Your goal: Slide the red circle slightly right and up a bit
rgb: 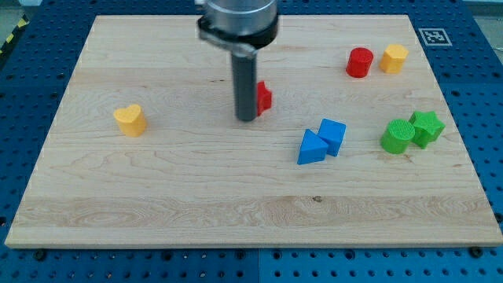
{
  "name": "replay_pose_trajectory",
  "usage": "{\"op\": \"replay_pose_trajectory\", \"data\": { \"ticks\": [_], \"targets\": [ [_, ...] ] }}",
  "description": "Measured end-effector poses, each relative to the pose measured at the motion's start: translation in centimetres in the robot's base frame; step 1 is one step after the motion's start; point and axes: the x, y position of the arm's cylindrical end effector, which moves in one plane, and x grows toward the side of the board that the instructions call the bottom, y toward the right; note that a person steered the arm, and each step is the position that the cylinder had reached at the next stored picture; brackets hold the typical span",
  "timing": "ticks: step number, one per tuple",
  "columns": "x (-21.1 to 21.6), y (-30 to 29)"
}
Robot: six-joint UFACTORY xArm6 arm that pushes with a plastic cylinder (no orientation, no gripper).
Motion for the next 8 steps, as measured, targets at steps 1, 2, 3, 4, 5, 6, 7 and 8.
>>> {"op": "replay_pose_trajectory", "data": {
  "ticks": [1,2,3,4,5,6,7,8],
  "targets": [
    [-8.1,4.0],
    [-9.7,4.3],
    [-9.2,4.3],
    [-7.6,7.0],
    [-7.0,12.5],
    [-6.4,19.1],
    [-5.9,24.2],
    [-5.9,28.1]
  ]
}}
